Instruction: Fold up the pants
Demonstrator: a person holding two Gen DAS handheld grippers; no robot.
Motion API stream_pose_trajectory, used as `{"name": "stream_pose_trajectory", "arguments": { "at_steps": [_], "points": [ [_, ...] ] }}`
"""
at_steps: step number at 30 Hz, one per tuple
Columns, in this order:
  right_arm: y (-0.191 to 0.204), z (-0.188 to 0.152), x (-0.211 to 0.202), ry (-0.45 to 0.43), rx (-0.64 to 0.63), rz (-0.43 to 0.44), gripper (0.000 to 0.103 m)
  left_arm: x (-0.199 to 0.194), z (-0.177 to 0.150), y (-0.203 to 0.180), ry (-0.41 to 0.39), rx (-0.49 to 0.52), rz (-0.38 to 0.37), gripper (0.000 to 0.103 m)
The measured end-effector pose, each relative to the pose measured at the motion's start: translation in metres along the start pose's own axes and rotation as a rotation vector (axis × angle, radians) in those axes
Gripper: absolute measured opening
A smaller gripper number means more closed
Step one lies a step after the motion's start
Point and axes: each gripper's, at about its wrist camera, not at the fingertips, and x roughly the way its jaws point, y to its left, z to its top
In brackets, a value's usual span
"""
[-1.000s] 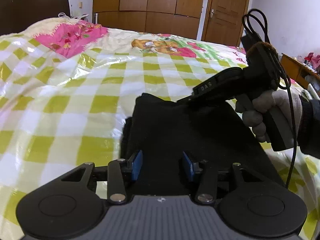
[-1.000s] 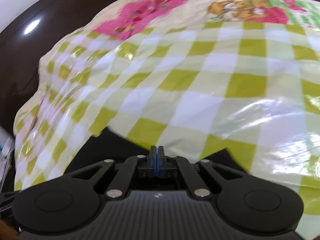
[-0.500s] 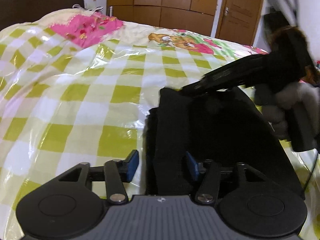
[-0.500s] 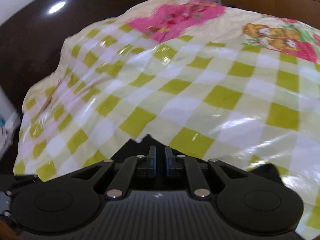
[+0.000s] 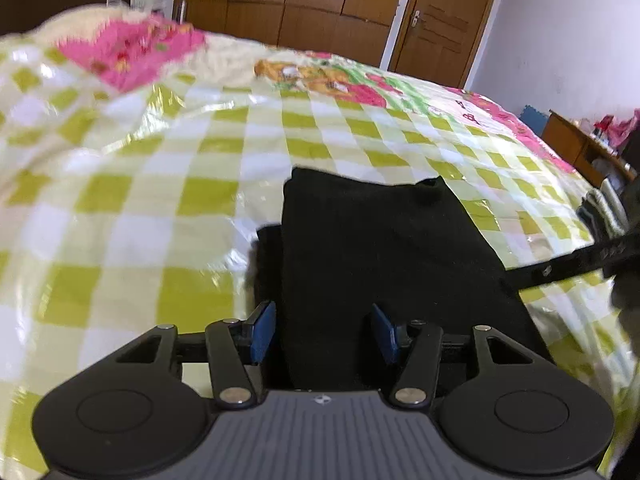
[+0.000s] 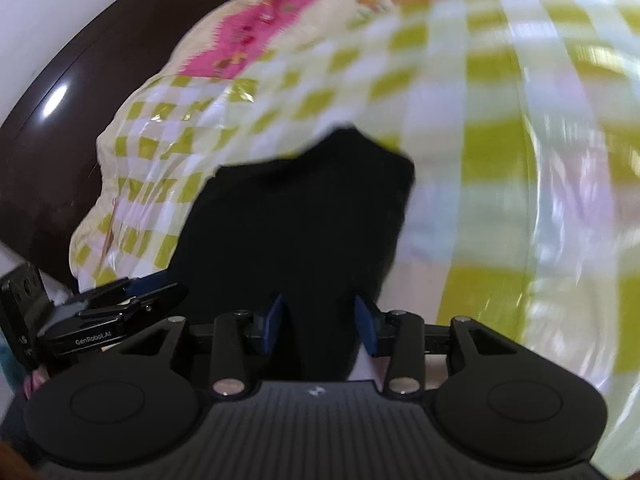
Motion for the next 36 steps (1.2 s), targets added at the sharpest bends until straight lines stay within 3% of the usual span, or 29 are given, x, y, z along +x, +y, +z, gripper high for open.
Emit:
{"name": "stream_pose_trajectory", "arguments": {
  "at_steps": [4, 8, 12, 14, 17, 20, 25, 28, 30, 34, 36],
  "points": [
    [-0.006, -0.001, 0.015, 0.005, 0.061, 0.042, 0.063, 0.0, -0.003, 0.007, 0.011, -0.043, -0.023, 0.066],
    [-0.011, 0.0, 0.027, 0.028, 0.068, 0.058, 0.065, 0.013, -0.002, 0.014, 0.047, -0.041, -0.029, 0.078],
    [-0.011, 0.008, 0.037, 0.023, 0.086, 0.068, 0.061, 0.023, -0.003, 0.022, 0.068, -0.121, -0.058, 0.081],
    [-0.009, 0.013, 0.034, 0.001, 0.077, 0.062, 0.045, 0.021, -0.005, 0.017, 0.057, -0.112, -0.048, 0.078],
    [-0.016, 0.016, 0.02, -0.013, 0.095, 0.101, 0.037, 0.017, -0.008, 0.008, 0.043, -0.1, -0.055, 0.076],
    [-0.023, 0.018, 0.018, -0.019, 0.071, 0.055, 0.037, 0.023, -0.009, 0.0, 0.05, -0.111, -0.092, 0.075],
    [-0.033, 0.036, 0.026, -0.03, 0.106, 0.032, 0.038, 0.029, -0.005, -0.004, 0.042, -0.115, -0.087, 0.076],
    [-0.018, 0.032, 0.018, -0.04, 0.004, -0.013, 0.043, 0.017, -0.002, -0.004, 0.031, -0.085, -0.055, 0.073],
    [-0.012, 0.029, 0.014, -0.035, -0.044, -0.034, 0.046, 0.003, 0.0, -0.007, 0.007, -0.049, -0.02, 0.073],
    [-0.022, 0.038, 0.007, -0.056, 0.011, -0.026, 0.047, -0.032, 0.009, -0.017, -0.097, 0.009, 0.083, 0.07],
    [-0.026, 0.046, 0.009, -0.061, 0.02, -0.016, 0.049, -0.044, 0.017, -0.027, -0.141, 0.033, 0.047, 0.07]
  ]
}}
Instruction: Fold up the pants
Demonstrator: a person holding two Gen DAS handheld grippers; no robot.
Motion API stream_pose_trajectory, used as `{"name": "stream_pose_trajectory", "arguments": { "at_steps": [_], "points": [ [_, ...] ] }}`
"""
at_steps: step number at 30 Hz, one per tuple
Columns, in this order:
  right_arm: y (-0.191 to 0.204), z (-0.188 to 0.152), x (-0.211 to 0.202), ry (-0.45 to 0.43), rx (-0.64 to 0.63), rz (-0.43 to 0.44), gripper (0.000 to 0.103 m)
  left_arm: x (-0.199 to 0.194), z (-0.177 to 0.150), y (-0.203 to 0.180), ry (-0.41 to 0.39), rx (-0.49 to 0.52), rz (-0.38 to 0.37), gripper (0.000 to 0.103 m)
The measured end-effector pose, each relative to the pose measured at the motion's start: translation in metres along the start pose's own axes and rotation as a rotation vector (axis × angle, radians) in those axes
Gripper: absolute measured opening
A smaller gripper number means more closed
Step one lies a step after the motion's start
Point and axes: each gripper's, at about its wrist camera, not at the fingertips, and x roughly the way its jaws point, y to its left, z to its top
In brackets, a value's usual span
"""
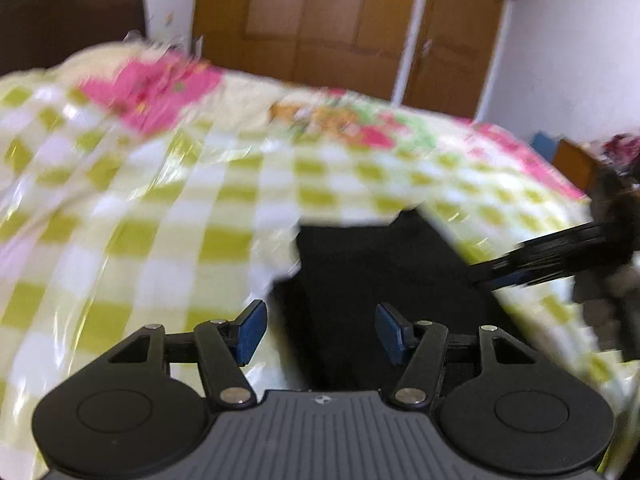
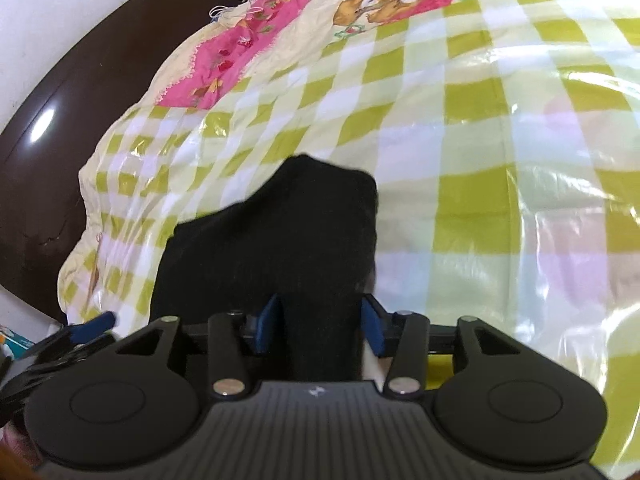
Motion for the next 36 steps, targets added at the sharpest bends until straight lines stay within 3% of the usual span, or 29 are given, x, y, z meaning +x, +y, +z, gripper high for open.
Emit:
{"name": "stream_pose_trajectory", "arguments": {
  "at_steps": [2, 5, 9, 10, 11, 13, 16, 22, 26, 29, 36],
  "points": [
    [-0.004, 0.008, 0.004, -0.018, 0.026, 0.019, 0.052, -0.002, 0.007, -0.017, -0.025, 0.019, -0.078, 0.07],
    [-0.01, 0.022, 0.015, -0.021, 0.07, 0.036, 0.058, 0.023, 0.005, -0.051, 0.003, 0.065, -0.228, 0.07],
    [-0.017, 0.035, 0.037, -0.001, 0.117, 0.039, 0.059, 0.066, -0.016, -0.076, 0.132, 0.117, -0.312, 0.066],
    [-0.017, 0.037, 0.041, -0.008, 0.117, 0.032, 0.054, 0.076, -0.023, -0.078, 0.18, 0.126, -0.315, 0.064],
    [-0.017, 0.039, 0.043, -0.021, 0.117, 0.026, 0.041, 0.08, -0.029, -0.08, 0.197, 0.155, -0.294, 0.062],
    [-0.018, 0.044, 0.049, -0.023, 0.131, 0.023, 0.028, 0.084, -0.033, -0.079, 0.216, 0.169, -0.278, 0.061],
    [-0.022, 0.054, 0.058, -0.036, 0.162, 0.023, 0.021, 0.085, -0.03, -0.076, 0.226, 0.144, -0.28, 0.059],
    [-0.003, 0.057, 0.06, -0.037, 0.066, -0.032, 0.022, 0.08, -0.032, -0.076, 0.2, 0.099, -0.258, 0.059],
    [0.014, 0.044, 0.024, -0.109, -0.001, -0.079, 0.026, 0.062, -0.029, -0.074, 0.166, 0.032, -0.221, 0.059],
    [0.029, 0.016, -0.009, -0.142, -0.097, -0.118, 0.026, 0.046, -0.028, -0.074, 0.138, 0.014, -0.143, 0.059],
    [0.058, -0.069, -0.04, -0.104, -0.238, -0.194, 0.026, 0.027, -0.035, -0.085, 0.111, 0.028, 0.076, 0.061]
  ]
}}
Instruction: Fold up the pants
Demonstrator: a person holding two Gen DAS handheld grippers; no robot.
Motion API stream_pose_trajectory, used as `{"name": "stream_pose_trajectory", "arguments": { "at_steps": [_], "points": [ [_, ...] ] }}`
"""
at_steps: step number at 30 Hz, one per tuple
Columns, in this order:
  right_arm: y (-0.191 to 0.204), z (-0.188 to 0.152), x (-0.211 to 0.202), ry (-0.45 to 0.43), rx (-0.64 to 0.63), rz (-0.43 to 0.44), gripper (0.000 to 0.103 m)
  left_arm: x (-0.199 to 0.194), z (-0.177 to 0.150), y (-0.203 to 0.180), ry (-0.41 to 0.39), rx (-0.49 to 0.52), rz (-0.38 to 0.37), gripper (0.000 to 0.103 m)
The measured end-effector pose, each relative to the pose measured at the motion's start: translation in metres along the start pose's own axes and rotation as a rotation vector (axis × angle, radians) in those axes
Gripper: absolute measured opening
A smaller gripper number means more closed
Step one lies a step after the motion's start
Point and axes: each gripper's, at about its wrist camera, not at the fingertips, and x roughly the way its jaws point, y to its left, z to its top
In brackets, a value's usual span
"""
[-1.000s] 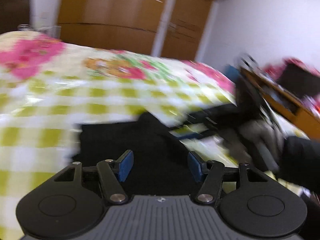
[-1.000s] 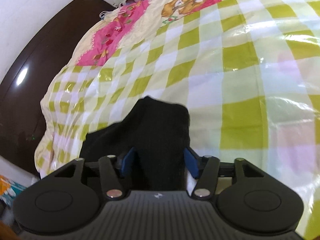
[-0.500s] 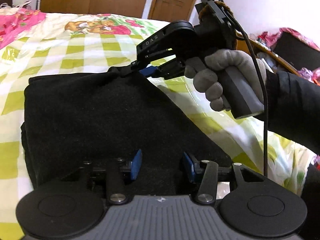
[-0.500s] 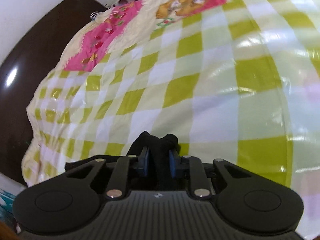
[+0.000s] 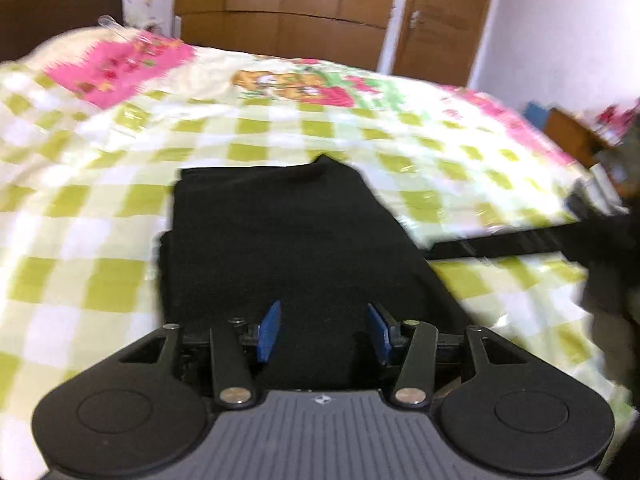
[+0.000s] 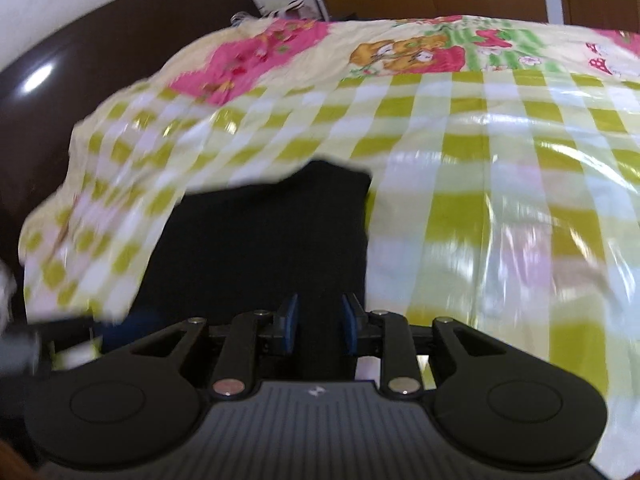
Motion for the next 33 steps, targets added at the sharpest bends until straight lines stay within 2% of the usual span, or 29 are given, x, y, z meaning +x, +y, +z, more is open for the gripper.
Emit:
{"name": "stream_pose_trajectory", "arguments": {
  "at_steps": [2, 5, 10, 16, 20, 33],
  "points": [
    [0.006, -0.016, -0.003, 0.012, -0.009, -0.015, 0.026, -0.004, -0.005, -0.006, 0.009, 0.033, 0.051, 0.062],
    [0.01, -0.034, -0.007, 0.026, -0.015, -0.053, 0.026, -0.01, -0.01, -0.011, 0.007, 0.031, 0.077, 0.063],
    [0.011, -0.047, -0.025, 0.017, 0.002, -0.048, 0.026, -0.016, -0.015, -0.02, 0.003, 0.038, 0.128, 0.066],
    [0.018, -0.057, -0.043, -0.018, 0.002, -0.043, 0.026, -0.027, -0.022, -0.03, 0.002, 0.039, 0.15, 0.07],
    [0.023, -0.063, -0.048, -0.016, -0.01, -0.032, 0.026, -0.031, -0.029, -0.038, 0.017, 0.044, 0.18, 0.072],
    [0.027, -0.083, -0.053, 0.003, -0.015, -0.023, 0.028, -0.035, -0.046, -0.044, 0.052, 0.021, 0.204, 0.073]
  ]
}}
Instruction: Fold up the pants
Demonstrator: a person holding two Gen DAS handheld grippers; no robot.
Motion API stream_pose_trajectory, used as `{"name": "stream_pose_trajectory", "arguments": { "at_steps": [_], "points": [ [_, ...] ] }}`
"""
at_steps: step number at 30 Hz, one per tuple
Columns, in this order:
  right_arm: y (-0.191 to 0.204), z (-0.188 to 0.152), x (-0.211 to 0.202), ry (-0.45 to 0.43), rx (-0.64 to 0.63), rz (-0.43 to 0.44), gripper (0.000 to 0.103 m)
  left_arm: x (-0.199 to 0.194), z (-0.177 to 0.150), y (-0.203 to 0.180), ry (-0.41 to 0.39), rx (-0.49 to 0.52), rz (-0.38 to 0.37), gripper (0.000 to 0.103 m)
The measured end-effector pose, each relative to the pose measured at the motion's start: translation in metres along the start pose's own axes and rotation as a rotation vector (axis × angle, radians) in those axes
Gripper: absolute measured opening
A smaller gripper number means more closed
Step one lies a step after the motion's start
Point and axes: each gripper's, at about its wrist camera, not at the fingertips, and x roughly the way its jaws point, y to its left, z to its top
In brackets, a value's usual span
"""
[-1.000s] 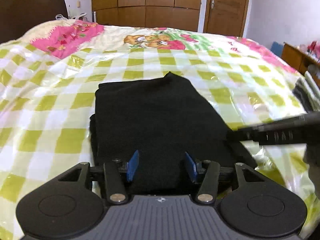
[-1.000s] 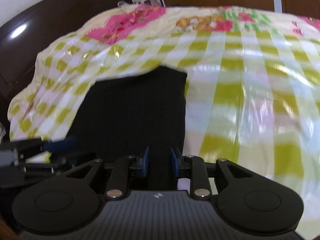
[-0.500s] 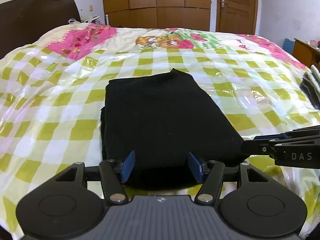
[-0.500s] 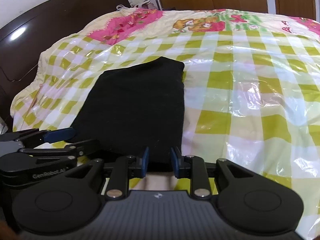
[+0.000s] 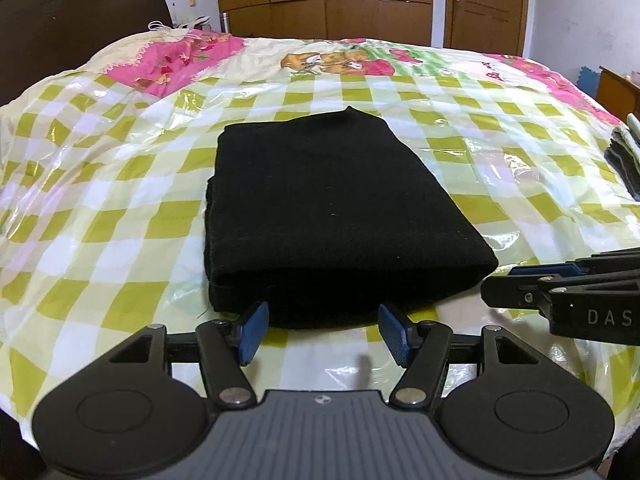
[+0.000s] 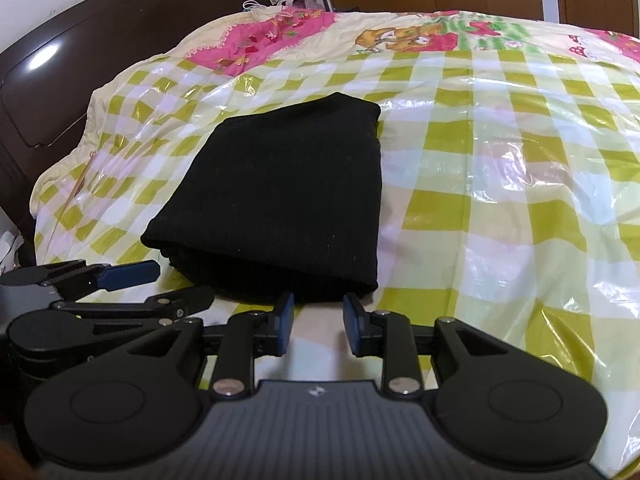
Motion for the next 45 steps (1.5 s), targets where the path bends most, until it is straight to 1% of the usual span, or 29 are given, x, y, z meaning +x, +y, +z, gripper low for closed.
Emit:
{"name": "stream_pose_trajectory", "arguments": {
  "at_steps": [12, 20, 29, 36, 45],
  "points": [
    [-0.0003, -0.0051, -0.0004, 0.007, 0.005, -0.003, 0.029, 0.0028, -0.0048, -0.0031, 0.016, -0.001, 0.007, 0.074],
    [-0.0012, -0.0064, 0.0012, 0.012, 0.009, -0.002, 0.029, 0.0042, -0.0055, -0.0041, 0.025, -0.005, 0.032, 0.081],
    [-0.0012, -0.0064, 0.0012, 0.01, 0.009, -0.004, 0.03, 0.0043, -0.0062, -0.0037, 0.028, -0.002, 0.051, 0.084],
    [-0.0012, -0.0064, 0.0006, 0.009, 0.005, -0.005, 0.032, 0.001, -0.0057, -0.0035, 0.012, -0.007, 0.055, 0.086],
    [-0.0013, -0.0074, -0.0006, 0.012, 0.003, -0.005, 0.033, 0.0024, -0.0065, -0.0038, 0.022, -0.009, 0.063, 0.088]
  ]
}}
